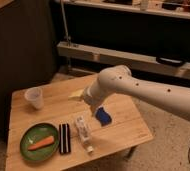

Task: Move the arm in a circular motion

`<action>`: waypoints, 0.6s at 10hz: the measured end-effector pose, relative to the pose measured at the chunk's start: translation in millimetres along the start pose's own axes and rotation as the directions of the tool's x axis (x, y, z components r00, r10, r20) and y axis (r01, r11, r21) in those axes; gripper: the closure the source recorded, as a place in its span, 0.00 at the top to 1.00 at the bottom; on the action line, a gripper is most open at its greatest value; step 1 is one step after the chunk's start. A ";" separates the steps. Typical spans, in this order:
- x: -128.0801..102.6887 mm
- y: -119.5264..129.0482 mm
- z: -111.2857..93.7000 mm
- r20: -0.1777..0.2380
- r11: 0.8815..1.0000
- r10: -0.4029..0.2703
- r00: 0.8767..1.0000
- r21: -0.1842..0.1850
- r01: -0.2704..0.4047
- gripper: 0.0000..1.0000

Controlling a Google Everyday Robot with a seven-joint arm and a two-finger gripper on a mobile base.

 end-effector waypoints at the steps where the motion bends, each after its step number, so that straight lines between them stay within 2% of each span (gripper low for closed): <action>1: 3.9 -24.7 13.1 0.034 0.999 -0.044 0.998 0.007 0.043 0.80; 3: 17.5 -71.0 39.4 0.091 0.992 -0.122 0.988 0.022 0.120 0.80; 5: 38.5 -108.2 61.8 0.129 0.984 -0.180 0.975 0.039 0.176 0.80; 6: 52.9 -127.0 72.9 0.148 0.979 -0.200 0.969 0.060 0.193 0.80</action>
